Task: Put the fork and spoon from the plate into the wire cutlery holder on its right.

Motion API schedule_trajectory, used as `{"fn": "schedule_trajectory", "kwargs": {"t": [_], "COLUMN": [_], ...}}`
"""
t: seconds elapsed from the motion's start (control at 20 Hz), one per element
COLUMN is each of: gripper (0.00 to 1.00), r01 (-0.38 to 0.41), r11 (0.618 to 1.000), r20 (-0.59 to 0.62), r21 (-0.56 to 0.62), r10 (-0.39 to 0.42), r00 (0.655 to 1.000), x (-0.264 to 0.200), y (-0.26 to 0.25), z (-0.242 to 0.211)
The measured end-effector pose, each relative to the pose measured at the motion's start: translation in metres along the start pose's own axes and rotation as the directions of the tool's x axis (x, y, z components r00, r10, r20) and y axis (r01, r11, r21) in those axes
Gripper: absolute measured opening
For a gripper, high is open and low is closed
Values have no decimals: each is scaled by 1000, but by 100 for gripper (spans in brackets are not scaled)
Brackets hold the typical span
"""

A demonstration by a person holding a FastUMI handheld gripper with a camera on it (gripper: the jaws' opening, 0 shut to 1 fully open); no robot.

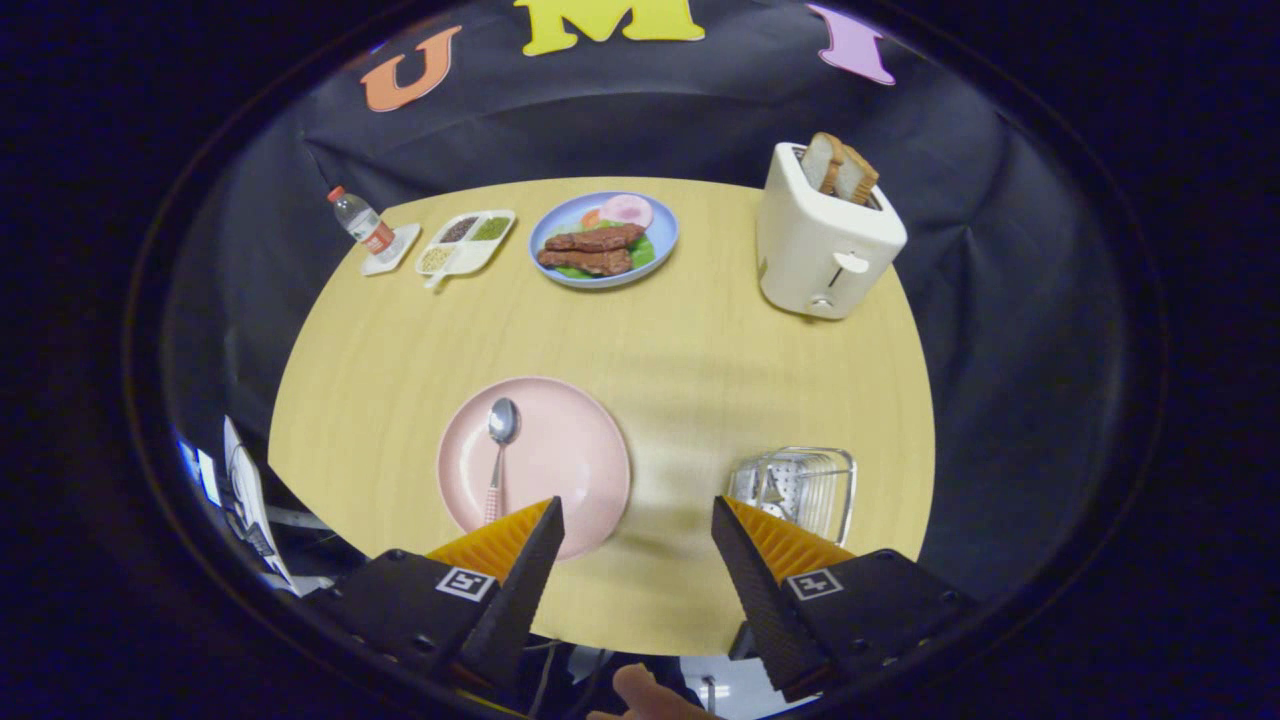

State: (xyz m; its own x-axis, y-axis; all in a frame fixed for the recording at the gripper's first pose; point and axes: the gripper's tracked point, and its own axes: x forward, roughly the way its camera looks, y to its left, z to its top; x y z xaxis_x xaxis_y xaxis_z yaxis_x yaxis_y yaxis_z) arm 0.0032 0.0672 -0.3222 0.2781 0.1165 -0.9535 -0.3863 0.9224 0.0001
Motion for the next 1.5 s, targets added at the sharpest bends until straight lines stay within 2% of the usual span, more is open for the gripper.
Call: {"fn": "schedule_trajectory", "kwargs": {"t": [0.05,0.3,0.5,0.7,0.85,0.9,1.05,1.2,1.25,1.35,1.4,1.5], "gripper": [94,97,97,94,87,83,60,54,52,19,19,11], "r01": [4,-2,-30,-31,-14,1,36,21,41,35,21,34], "r11": [1000,1000,997,996,996,996,990,991,991,992,990,988], "r20": [1,40,-8,-42,-41,-39,-35,-30,-38,-60,-54,-61], "r21": [-8,-8,75,82,83,92,133,136,125,125,136,148], "r10": [-4,2,31,35,18,2,-31,-17,-36,-28,-14,-25], "r00": [1000,999,999,999,999,999,999,999,999,998,998,998], "x": [4,28,50,74,89,94,109,122,122,127,128,124], "y": [8,51,87,108,116,117,121,128,129,130,133,129], "z": [-1,-4,-24,-41,-43,-44,-49,-59,-57,-64,-65,-63]}}
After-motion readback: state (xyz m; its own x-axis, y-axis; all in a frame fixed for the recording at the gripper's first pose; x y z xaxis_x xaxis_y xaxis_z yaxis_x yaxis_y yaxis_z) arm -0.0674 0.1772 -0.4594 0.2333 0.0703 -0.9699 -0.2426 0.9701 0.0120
